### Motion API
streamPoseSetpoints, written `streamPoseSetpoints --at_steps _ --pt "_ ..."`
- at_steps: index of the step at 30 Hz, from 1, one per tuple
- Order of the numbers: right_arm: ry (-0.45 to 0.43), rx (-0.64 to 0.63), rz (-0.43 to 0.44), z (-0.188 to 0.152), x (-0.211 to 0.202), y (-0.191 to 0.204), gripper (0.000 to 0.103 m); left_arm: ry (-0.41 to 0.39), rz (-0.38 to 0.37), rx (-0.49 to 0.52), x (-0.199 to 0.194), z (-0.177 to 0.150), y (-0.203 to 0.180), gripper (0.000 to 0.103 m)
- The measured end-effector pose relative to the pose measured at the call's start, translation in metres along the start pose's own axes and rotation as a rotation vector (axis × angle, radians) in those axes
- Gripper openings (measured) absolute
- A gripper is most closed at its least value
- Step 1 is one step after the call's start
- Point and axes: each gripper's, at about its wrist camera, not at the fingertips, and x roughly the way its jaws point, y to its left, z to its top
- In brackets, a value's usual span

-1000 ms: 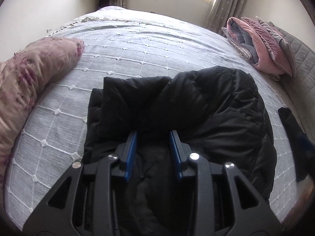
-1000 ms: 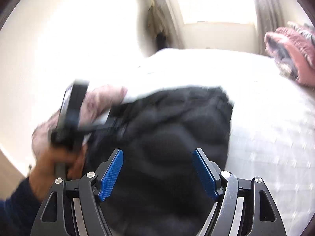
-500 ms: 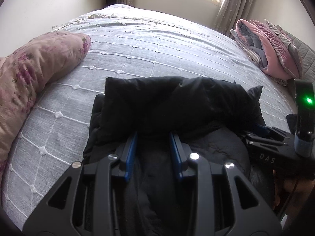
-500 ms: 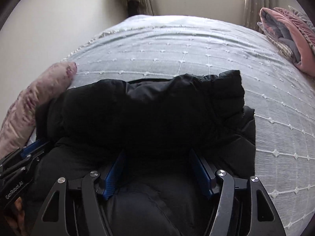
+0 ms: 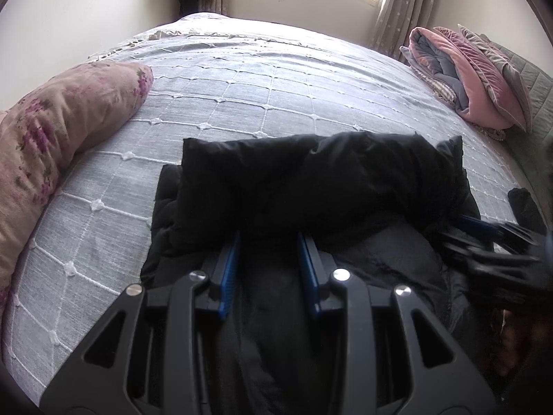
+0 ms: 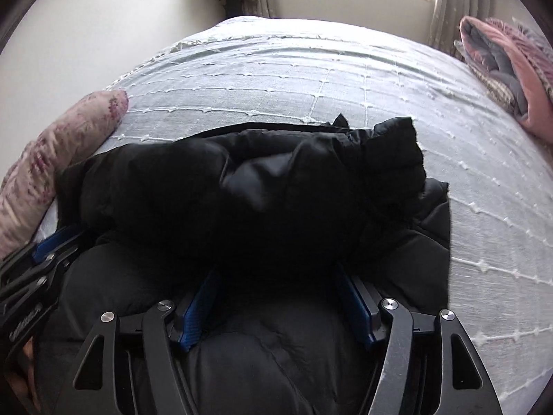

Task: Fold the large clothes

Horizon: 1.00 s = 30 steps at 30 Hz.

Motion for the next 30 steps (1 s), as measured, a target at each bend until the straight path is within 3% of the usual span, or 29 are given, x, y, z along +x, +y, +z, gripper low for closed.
streamPoseSetpoints --at_steps 4,7,10,14,16,22,30 --pt "-0.082 0.037 0.071 -0.034 -0.068 -0.017 0.069 0.025 -0.027 -0.018 -0.015 0.000 0.008 0.036" --pt "-0.110 -0.034 0.067 -0.076 -0.112 -0.017 0.069 0.030 -0.027 -0.040 -0.040 -0.005 0.013 0.036" --pt "-0.121 -0.067 0.086 -0.103 -0.131 -0.015 0.069 -0.004 -0.041 -0.037 -0.062 -0.013 0.013 0.047" --pt "-0.072 -0.046 0.136 -0.115 -0.108 -0.008 0.069 0.095 -0.021 -0.009 -0.042 -0.032 0.011 0.049" --pt "-0.033 -0.022 0.156 -0.121 -0.084 -0.010 0.072 0.101 -0.007 -0.011 -0.041 -0.037 0.014 0.049" --pt "-0.008 -0.045 0.158 -0.122 -0.064 -0.004 0.074 0.118 -0.006 -0.028 -0.034 -0.040 0.015 0.049" --pt "-0.050 -0.032 0.126 -0.127 -0.080 -0.001 0.075 0.107 -0.069 -0.079 -0.066 -0.047 0.031 0.053"
